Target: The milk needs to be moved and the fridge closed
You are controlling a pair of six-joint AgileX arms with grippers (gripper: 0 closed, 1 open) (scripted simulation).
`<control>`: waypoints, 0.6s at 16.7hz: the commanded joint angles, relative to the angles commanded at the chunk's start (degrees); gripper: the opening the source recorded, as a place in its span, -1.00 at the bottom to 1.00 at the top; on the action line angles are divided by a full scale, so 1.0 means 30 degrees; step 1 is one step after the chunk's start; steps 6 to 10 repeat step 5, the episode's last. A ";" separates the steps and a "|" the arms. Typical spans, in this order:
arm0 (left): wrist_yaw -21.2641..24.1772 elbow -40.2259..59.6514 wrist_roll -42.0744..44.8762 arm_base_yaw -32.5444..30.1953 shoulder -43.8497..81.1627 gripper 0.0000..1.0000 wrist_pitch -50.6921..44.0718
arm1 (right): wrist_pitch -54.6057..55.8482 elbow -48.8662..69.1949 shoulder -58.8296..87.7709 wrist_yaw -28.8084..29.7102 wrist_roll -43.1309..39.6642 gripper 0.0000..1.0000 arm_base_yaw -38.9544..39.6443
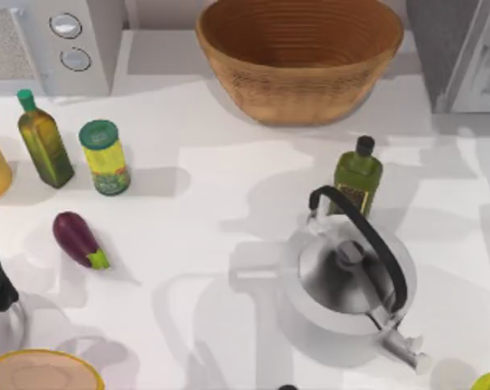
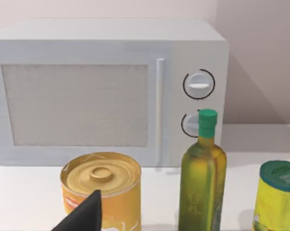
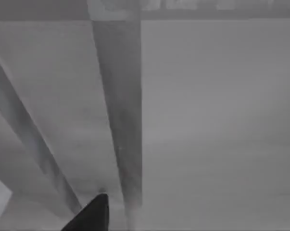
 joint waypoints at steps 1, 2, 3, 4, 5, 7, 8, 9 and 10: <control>0.0000 0.0000 0.0000 0.0000 0.0000 1.00 0.0000 | -0.0105 0.0754 0.0533 0.0030 0.0003 1.00 -0.0015; 0.0000 0.0000 0.0000 0.0000 0.0000 1.00 0.0000 | -0.0231 0.1400 0.1066 0.0054 0.0007 1.00 -0.0022; 0.0000 0.0000 0.0000 0.0000 0.0000 1.00 0.0000 | -0.0376 0.1878 0.1543 0.0068 0.0003 1.00 -0.0014; 0.0000 0.0000 0.0000 0.0000 0.0000 1.00 0.0000 | -0.0515 0.2159 0.1834 0.0068 -0.0022 1.00 0.0016; 0.0000 0.0000 0.0000 0.0000 0.0000 1.00 0.0000 | -0.0576 0.2248 0.1928 0.0064 -0.0039 1.00 0.0035; 0.0000 0.0000 0.0000 0.0000 0.0000 1.00 0.0000 | -0.0576 0.2248 0.1928 0.0064 -0.0039 1.00 0.0035; 0.0000 0.0000 0.0000 0.0000 0.0000 1.00 0.0000 | -0.0576 0.2248 0.1928 0.0064 -0.0039 1.00 0.0035; 0.0000 0.0000 0.0000 0.0000 0.0000 1.00 0.0000 | -0.0576 0.2248 0.1928 0.0064 -0.0039 1.00 0.0035; 0.0000 0.0000 0.0000 0.0000 0.0000 1.00 0.0000 | -0.0576 0.2248 0.1928 0.0064 -0.0039 1.00 0.0035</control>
